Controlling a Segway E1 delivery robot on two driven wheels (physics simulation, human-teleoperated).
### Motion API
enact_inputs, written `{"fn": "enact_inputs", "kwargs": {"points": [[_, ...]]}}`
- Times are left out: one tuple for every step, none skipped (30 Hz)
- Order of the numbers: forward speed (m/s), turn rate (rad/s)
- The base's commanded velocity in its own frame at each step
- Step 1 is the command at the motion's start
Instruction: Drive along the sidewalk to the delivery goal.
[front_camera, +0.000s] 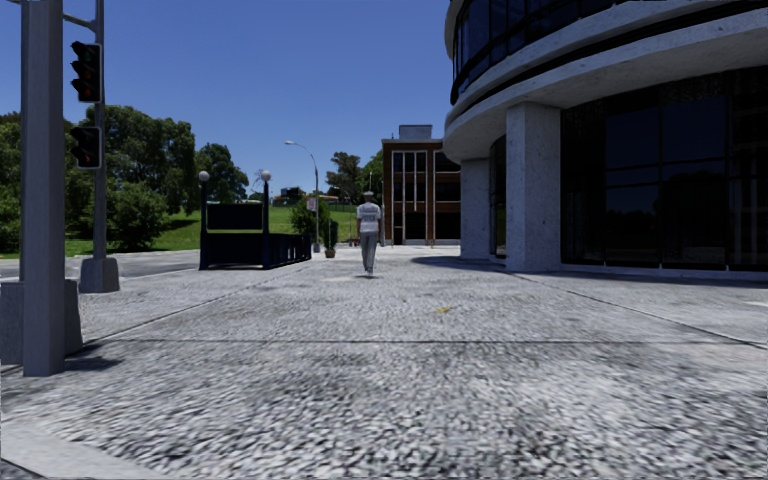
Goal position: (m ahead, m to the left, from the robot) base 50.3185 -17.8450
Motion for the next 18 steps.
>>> {"fn": "enact_inputs", "kwargs": {"points": [[1.98,0.0],[1.9,0.0],[1.9,0.0],[1.81,0.0],[1.69,0.0],[1.62,0.0],[1.62,0.0],[1.45,0.0],[1.39,0.0],[1.37,0.0],[1.36,0.0],[1.36,0.0],[1.36,0.0],[1.36,0.0],[1.36,0.0],[1.36,0.0],[1.36,0.0],[1.36,0.0]]}}
